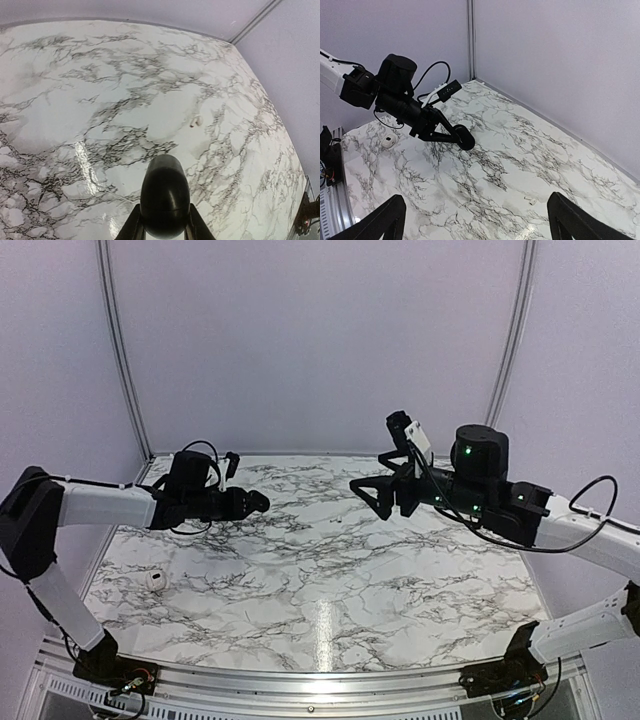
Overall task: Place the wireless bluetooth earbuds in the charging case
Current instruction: Place the charging case with the earbuds at the center of the board, then pick up the charging case from the center of the board, then pass from the left arm to the right
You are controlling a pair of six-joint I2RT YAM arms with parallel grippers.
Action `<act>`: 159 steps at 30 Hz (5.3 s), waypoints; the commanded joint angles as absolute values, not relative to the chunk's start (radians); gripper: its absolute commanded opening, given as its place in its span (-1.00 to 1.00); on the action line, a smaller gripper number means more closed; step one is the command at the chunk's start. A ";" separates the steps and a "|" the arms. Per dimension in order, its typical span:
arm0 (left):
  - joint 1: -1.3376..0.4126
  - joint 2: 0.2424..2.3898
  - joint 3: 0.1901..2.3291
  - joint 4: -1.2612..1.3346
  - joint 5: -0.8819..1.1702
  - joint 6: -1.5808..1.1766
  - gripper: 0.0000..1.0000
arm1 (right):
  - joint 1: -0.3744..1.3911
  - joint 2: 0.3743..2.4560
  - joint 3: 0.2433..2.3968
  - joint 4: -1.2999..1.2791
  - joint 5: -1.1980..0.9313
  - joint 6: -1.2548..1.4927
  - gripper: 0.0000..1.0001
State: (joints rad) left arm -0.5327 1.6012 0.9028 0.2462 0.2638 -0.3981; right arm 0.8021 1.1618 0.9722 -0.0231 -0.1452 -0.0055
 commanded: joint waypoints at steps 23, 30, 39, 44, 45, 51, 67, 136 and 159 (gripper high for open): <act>-0.329 1.890 1.074 0.055 0.214 -0.562 -0.24 | 0.796 1.118 0.927 0.078 -0.193 0.003 0.97; -0.311 1.733 1.010 0.002 0.114 -0.572 0.62 | 0.795 1.146 0.927 0.084 -0.205 0.003 0.97; -0.313 1.337 0.883 -0.210 -0.139 -0.610 0.98 | 0.789 1.182 0.906 0.145 -0.219 -0.028 0.97; -0.314 1.067 0.766 -0.299 -0.302 -0.707 0.98 | 0.783 1.189 0.877 0.188 -0.232 -0.033 0.97; -0.314 1.023 0.753 -0.320 -0.325 -0.730 0.98 | 0.780 1.190 0.876 0.190 -0.232 -0.035 0.97; -0.317 0.926 0.711 -0.497 -0.374 -0.823 0.98 | 0.752 1.231 0.890 0.209 -0.294 -0.020 0.97; -0.368 0.949 0.587 -0.581 -0.382 -0.872 0.98 | 0.727 1.313 0.922 0.180 -0.372 -0.005 0.97; -0.810 1.236 0.747 -0.185 -0.315 -0.368 -0.38 | 0.617 1.416 1.054 0.024 -0.555 0.183 0.93; -1.331 1.310 0.958 -0.010 -0.703 0.260 -0.45 | 0.790 1.474 1.125 -0.025 -0.738 0.343 0.46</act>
